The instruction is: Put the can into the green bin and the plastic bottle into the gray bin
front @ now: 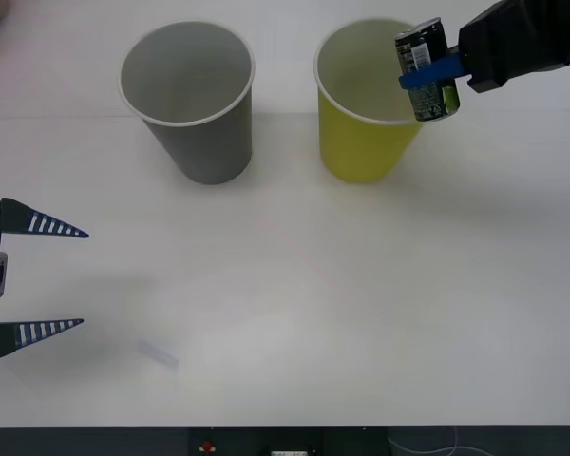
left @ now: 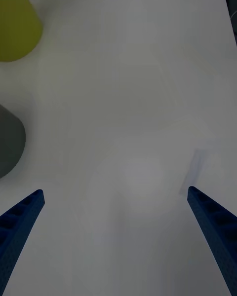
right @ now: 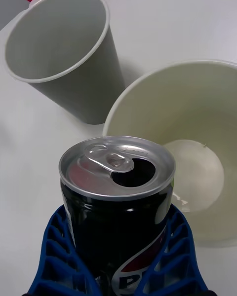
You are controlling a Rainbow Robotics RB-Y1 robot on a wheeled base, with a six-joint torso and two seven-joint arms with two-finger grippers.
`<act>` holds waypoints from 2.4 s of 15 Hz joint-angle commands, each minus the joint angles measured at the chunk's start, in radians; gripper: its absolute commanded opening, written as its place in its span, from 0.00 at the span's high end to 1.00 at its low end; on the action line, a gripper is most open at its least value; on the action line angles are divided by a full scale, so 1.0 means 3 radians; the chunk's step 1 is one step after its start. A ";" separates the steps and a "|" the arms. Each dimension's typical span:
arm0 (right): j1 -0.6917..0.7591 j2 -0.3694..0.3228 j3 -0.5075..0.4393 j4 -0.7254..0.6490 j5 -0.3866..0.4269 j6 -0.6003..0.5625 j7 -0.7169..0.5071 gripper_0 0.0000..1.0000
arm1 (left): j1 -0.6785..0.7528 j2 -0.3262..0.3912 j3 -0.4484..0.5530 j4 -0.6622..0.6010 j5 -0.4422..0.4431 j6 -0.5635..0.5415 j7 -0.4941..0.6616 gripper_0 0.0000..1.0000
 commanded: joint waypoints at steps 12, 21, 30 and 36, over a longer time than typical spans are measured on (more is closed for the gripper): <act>-0.1046 0.0580 0.0608 0.1474 0.0509 0.0049 0.0343 0.84 | 0.0000 0.0000 0.0000 0.0000 0.0000 0.0000 0.0000 0.00; -0.1026 0.0452 0.0608 0.1474 0.0238 -0.0048 0.0655 0.00 | 0.0000 0.0000 0.0000 0.0000 0.0000 0.0000 0.0000 0.00; 0.0099 -0.0131 -0.0180 0.0365 -0.0585 -0.0053 0.1355 0.00 | 0.0000 0.0000 0.0000 0.0000 0.0000 0.0000 0.0000 0.00; 0.1275 -0.0366 -0.1075 -0.0188 -0.1234 -0.0380 0.2306 0.00 | 0.0000 0.0000 0.0000 0.0000 0.0000 0.0000 0.0000 0.00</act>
